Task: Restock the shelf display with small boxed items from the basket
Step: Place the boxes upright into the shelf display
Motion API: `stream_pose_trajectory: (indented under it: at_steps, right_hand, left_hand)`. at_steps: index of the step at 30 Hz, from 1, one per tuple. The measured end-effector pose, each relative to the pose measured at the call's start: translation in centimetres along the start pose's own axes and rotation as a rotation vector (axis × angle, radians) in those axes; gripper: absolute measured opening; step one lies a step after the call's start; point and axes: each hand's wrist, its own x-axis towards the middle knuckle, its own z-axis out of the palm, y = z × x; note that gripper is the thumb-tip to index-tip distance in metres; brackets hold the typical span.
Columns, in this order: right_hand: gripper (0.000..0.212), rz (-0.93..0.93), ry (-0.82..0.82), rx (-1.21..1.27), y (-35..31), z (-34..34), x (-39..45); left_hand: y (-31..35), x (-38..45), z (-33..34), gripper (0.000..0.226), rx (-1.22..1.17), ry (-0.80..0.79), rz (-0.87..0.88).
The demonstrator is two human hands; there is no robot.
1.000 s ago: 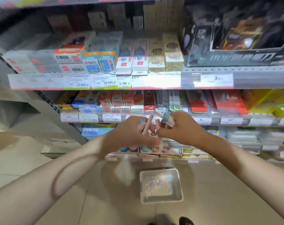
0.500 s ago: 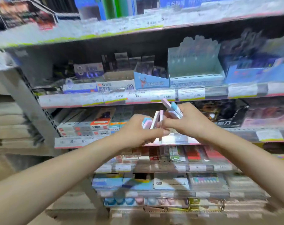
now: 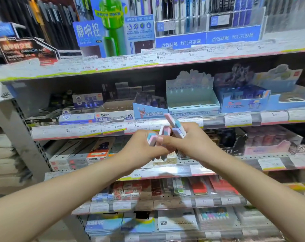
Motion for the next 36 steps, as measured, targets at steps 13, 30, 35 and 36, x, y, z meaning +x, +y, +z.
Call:
stream_pose_trajectory:
  at_steps: [13, 30, 35, 36]
  right_hand:
    - [0.035, -0.108, 0.019, -0.257, 2.4, -5.9, 3.9]
    - [0.037, -0.248, 0.024, -0.53, 4.5, -14.8, 15.0]
    - [0.021, -0.221, -0.009, -0.569, 5.4, -13.9, 17.7]
    - [0.02, -0.223, 0.013, -0.598, 5.5, -13.7, 18.4]
  left_hand:
    - [0.3, 5.5, 3.5, 0.016, -0.111, 0.11, 0.048]
    - [1.1, 15.3, -1.3, 0.053, 1.415, 0.003, 0.39]
    - [1.9, 17.3, -2.7, 0.059, 1.622, -0.151, 0.212]
    - [2.2, 17.6, -3.0, 0.061, 1.614, -0.18, 0.181]
